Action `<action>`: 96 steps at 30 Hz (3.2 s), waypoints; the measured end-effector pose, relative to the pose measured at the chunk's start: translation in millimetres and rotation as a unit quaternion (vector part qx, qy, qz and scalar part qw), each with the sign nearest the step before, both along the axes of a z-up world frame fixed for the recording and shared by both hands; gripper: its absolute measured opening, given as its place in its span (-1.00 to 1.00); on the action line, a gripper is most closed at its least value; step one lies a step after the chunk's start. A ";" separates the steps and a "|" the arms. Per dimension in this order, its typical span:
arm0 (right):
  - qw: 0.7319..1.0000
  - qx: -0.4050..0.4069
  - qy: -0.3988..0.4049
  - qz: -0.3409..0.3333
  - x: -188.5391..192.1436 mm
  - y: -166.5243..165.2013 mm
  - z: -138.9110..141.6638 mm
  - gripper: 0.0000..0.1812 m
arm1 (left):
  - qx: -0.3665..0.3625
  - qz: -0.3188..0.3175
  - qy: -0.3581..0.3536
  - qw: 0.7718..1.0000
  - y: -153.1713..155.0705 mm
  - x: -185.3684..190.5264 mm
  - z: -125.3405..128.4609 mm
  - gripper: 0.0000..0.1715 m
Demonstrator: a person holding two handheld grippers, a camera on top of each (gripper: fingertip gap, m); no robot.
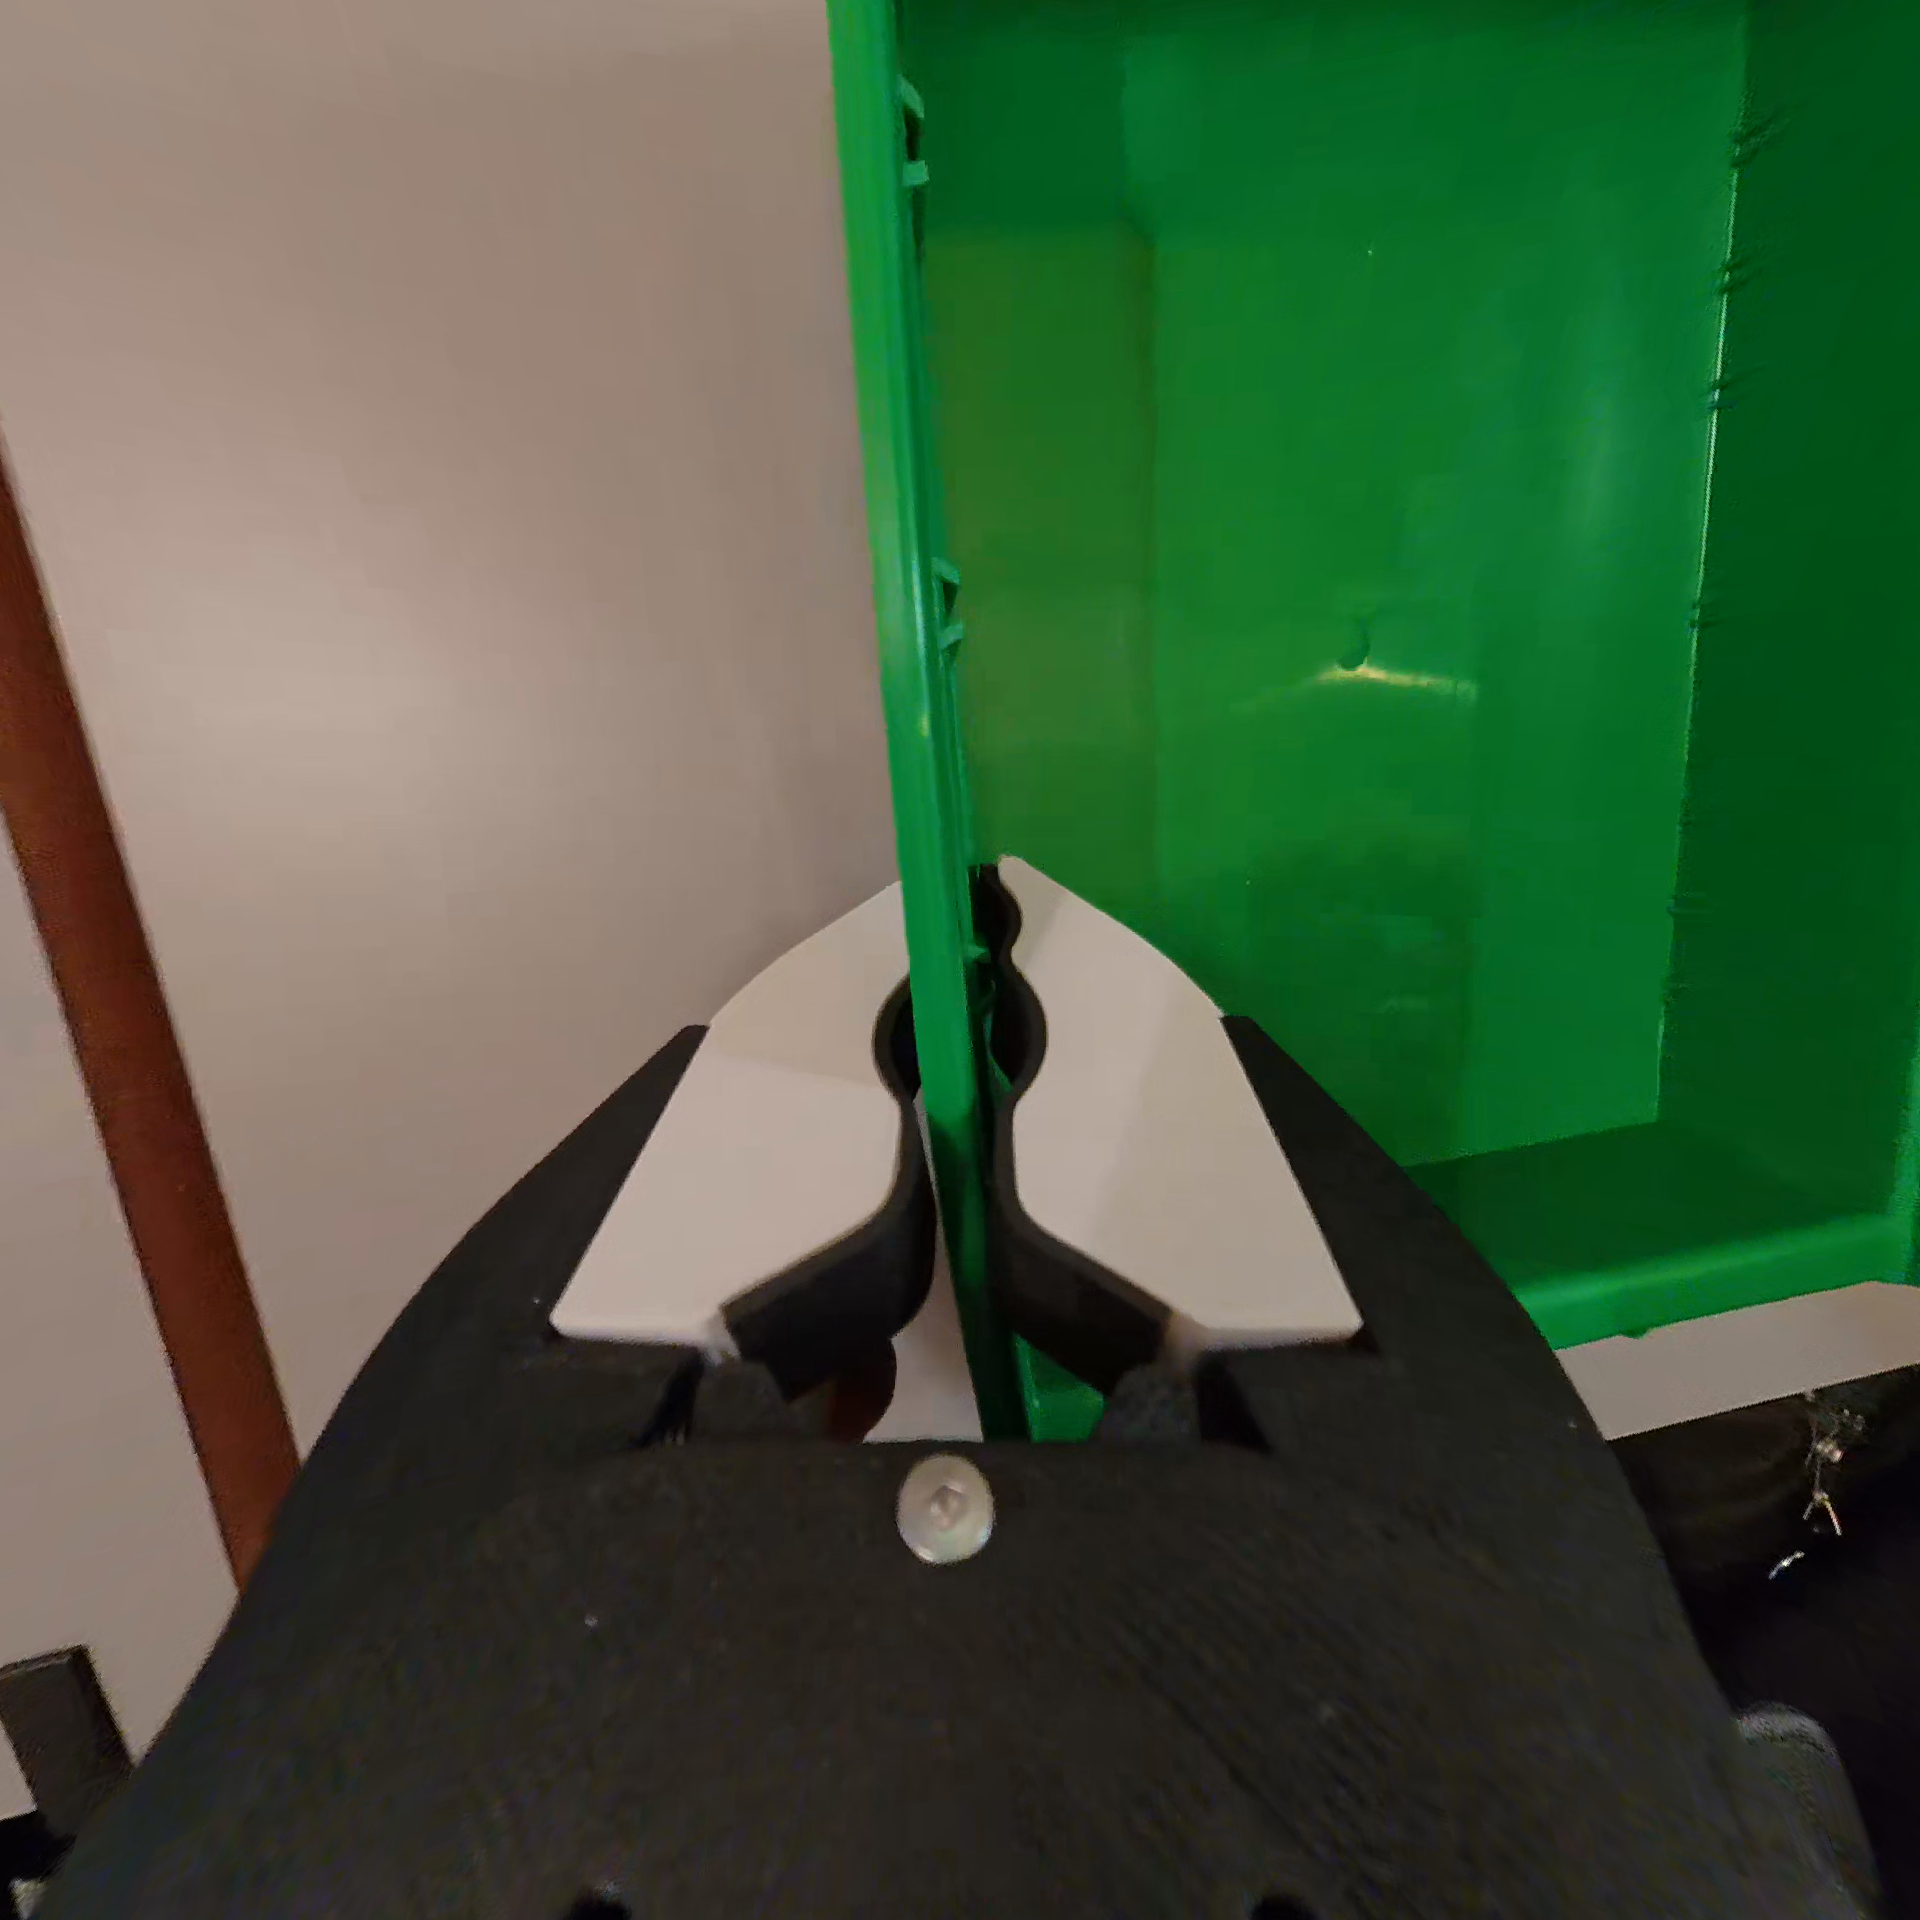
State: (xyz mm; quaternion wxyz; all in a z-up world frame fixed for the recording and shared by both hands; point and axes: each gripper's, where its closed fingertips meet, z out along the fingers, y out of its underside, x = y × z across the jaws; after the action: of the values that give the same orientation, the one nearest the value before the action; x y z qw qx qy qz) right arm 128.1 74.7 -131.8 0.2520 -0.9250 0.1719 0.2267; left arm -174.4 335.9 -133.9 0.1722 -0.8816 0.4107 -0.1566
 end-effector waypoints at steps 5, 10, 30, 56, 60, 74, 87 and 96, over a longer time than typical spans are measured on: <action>1.000 0.005 -0.007 0.008 -2.4 5.5 -0.3 -0.35 | -0.045 0.045 -0.056 0.996 10.9 -29.7 28.0 -0.88; 1.000 0.021 0.004 0.018 -17.7 23.7 1.6 -0.30 | -0.055 0.068 -0.090 0.992 18.7 -64.7 73.6 -0.88; 0.998 0.059 0.023 0.029 -116.2 139.7 3.4 -0.29 | -0.024 0.043 -0.130 0.990 16.7 -67.8 167.5 -0.88; 0.952 0.197 -0.120 -0.202 148.5 -188.5 35.5 -0.30 | -0.085 -0.233 -0.063 0.967 -236.1 247.8 120.4 -0.88; 0.921 0.229 -0.098 -0.300 171.9 -256.0 44.4 -0.31 | -0.113 -0.257 -0.055 0.958 -309.2 336.5 70.6 -0.88; 0.895 0.234 -0.185 -0.331 152.2 -363.6 48.0 -0.32 | -0.116 -0.199 -0.015 0.973 -414.1 507.7 -8.1 -0.88; 0.883 0.235 -0.213 -0.345 147.1 -384.9 54.0 -0.31 | -0.143 -0.143 -0.106 0.974 -466.6 548.3 2.9 -0.56; 0.822 0.190 -0.384 -0.375 212.4 -403.3 94.9 -0.23 | -0.045 -0.237 -0.256 0.936 -440.2 482.4 85.6 -0.54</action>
State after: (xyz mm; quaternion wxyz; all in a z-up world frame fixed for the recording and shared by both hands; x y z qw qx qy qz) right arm 340.5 -328.6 -36.9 0.5336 -0.7354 0.3485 -0.2304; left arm 308.0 -104.3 -48.3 0.1896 -0.6957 0.5424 -0.4311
